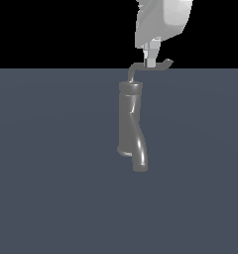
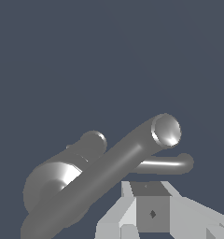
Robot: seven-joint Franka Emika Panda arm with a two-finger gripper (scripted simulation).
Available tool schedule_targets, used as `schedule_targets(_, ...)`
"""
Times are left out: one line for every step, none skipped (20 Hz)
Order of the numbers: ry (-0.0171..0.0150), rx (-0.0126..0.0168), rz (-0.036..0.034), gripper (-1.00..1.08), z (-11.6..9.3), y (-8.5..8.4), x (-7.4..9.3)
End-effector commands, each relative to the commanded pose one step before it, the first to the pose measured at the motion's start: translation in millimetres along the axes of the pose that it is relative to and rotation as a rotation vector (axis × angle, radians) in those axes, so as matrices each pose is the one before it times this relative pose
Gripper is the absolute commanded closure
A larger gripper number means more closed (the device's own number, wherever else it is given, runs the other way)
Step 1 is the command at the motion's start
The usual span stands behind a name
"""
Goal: Turn on the faucet by rotating a designated handle.
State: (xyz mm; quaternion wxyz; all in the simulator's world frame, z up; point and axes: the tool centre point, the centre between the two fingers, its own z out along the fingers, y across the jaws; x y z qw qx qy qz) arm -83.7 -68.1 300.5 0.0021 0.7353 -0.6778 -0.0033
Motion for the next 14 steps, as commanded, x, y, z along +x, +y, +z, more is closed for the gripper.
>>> schedule_targets(0.00211, 0.00748, 0.02533, 1.08, 0.09, -6.41, 21.11)
schedule_targets(0.00001, 0.00001, 0.00169, 1.08, 0.0, -2.04, 3.48)
schedule_targets(0.00001, 0.00001, 0.00169, 1.08, 0.0, -2.02, 3.46)
schedule_targets(0.00001, 0.00001, 0.00169, 1.08, 0.0, -2.01, 3.44)
schedule_targets(0.0, 0.00001, 0.00154, 1.08, 0.0, -2.01, 3.35)
schedule_targets(0.0, 0.00001, 0.00169, 1.08, 0.0, -1.98, 3.4)
schedule_targets(-0.00001, 0.00001, 0.00154, 1.08, 0.0, -1.99, 3.31)
schedule_targets(-0.00001, 0.00001, 0.00169, 1.08, 0.0, -1.96, 3.37)
schedule_targets(-0.00002, 0.00001, 0.00154, 1.08, 0.0, -1.96, 3.27)
schedule_targets(-0.00003, 0.0, 0.00169, 1.08, 0.0, -1.93, 3.33)
schedule_targets(-0.00003, 0.0, 0.00154, 1.08, 0.0, -1.94, 3.23)
schedule_targets(-0.00004, 0.0, 0.00154, 1.08, -0.01, -1.93, 3.21)
schedule_targets(-0.00006, 0.0, 0.00154, 1.08, -0.01, -1.92, 3.18)
schedule_targets(0.0, 0.0, 0.0, 1.08, 0.0, 0.0, 0.0)
